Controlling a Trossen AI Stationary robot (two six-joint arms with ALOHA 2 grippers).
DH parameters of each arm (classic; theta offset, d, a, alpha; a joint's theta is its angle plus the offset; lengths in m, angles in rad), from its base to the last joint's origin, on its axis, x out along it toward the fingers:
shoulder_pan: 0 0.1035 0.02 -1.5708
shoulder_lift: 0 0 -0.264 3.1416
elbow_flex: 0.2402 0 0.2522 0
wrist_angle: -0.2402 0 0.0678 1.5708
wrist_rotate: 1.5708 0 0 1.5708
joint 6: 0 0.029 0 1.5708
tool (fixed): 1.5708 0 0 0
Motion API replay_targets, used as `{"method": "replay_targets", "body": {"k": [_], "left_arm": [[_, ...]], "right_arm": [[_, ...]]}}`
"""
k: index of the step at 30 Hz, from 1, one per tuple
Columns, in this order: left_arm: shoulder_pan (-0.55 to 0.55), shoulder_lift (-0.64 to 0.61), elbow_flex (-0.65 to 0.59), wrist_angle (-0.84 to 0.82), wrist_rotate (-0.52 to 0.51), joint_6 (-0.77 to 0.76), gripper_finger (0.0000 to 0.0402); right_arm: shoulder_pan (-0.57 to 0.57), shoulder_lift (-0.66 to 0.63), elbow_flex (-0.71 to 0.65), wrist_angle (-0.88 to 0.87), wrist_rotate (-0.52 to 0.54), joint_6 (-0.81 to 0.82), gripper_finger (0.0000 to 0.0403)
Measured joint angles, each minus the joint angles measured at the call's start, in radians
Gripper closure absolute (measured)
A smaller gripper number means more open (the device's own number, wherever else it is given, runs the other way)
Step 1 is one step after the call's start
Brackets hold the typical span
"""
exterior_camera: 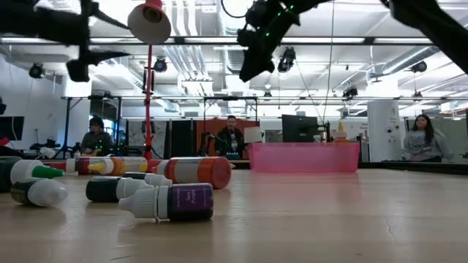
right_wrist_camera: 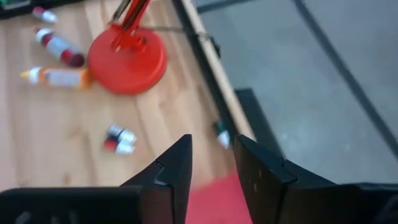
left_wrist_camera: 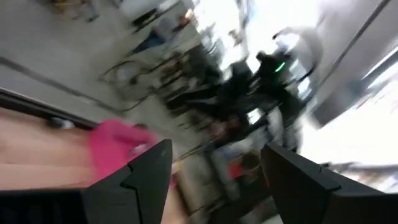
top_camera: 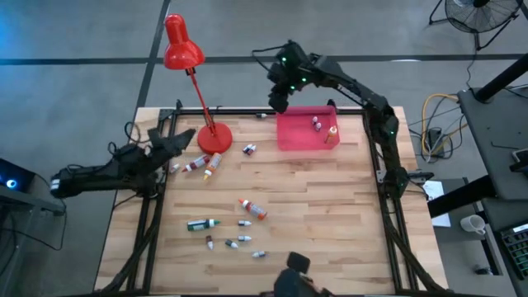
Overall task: Pick & Place food coloring
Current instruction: Put the small green food coloring bottle into the red bin
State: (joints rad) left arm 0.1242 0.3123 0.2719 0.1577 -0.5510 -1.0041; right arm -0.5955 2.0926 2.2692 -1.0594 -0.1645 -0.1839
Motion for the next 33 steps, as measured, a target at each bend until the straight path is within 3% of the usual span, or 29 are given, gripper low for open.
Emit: {"method": "replay_targets", "body": {"k": [6, 12, 16, 25, 33], "left_arm": [[-0.001, 0.357, 0.276, -0.273, 0.072, 0.136, 0.0182], [0.021, 0.647, 0.566, -0.520, -0.005, 0.317, 0.0185], [0.066, 0.799, 0.728, -0.646, -0.017, 0.381, 0.0220], [0.163, 1.073, 0.952, -0.646, 0.018, 0.635, 0.0388], [0.290, 1.344, 1.101, -0.655, 0.150, 0.659, 0.0401]], "right_arm": [[0.022, -0.124, -0.123, -0.072, 0.006, 0.057, 0.0303], [0.041, -0.298, -0.313, -0.053, 0.010, 0.136, 0.0316], [0.055, -0.417, -0.468, 0.005, 0.010, 0.184, 0.0324], [0.068, -0.654, -0.755, 0.153, 0.017, 0.278, 0.0333], [0.067, -0.741, -0.871, 0.275, 0.142, 0.361, 0.0328]]}}
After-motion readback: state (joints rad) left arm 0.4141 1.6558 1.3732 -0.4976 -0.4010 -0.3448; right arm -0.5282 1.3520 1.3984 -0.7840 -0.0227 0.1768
